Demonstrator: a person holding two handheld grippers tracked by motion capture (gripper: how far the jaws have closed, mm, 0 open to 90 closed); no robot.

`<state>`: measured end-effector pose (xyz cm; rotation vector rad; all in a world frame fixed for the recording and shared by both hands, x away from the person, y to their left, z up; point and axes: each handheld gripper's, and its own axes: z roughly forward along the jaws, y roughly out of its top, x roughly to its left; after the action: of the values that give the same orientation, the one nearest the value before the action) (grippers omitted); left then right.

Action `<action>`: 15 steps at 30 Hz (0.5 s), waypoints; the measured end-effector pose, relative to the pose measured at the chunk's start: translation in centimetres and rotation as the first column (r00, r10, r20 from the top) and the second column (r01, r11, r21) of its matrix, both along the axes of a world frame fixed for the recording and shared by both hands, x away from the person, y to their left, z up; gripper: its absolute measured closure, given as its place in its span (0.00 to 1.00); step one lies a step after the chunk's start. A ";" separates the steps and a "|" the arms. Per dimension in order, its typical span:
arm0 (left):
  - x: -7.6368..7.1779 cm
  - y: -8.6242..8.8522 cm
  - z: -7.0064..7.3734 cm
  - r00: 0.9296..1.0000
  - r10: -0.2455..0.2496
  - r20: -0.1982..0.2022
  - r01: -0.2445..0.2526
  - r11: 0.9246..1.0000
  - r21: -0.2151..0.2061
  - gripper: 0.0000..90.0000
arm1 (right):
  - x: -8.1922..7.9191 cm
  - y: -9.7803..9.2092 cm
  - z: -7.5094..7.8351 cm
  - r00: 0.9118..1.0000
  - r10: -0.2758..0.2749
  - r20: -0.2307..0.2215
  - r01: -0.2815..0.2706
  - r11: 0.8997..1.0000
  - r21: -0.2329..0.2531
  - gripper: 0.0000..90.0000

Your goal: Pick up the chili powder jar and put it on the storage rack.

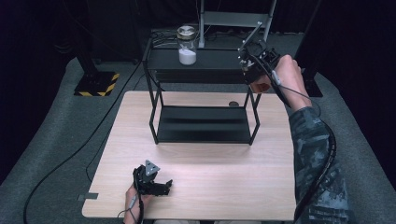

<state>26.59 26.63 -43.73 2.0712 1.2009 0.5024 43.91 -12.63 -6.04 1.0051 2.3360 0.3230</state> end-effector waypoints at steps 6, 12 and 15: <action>0.0 0.0 0.0 1.000 0.001 0.000 -0.001 1.000 -0.001 0.00 | -0.3 0.0 0.5 1.000 -0.007 0.023 0.007 1.000 0.003 0.34; 0.0 0.0 0.0 1.000 0.001 0.000 -0.001 1.000 -0.001 0.00 | -0.6 -0.2 1.3 0.999 -0.009 0.040 0.008 1.000 0.016 0.34; 0.0 0.0 0.0 1.000 0.001 0.000 -0.001 1.000 -0.001 0.00 | -0.7 -0.3 1.6 0.999 -0.009 0.050 0.008 1.000 0.022 0.34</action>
<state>26.58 26.62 -43.75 2.0696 1.2015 0.5023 43.19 -12.94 -4.48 1.0052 2.2872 0.3673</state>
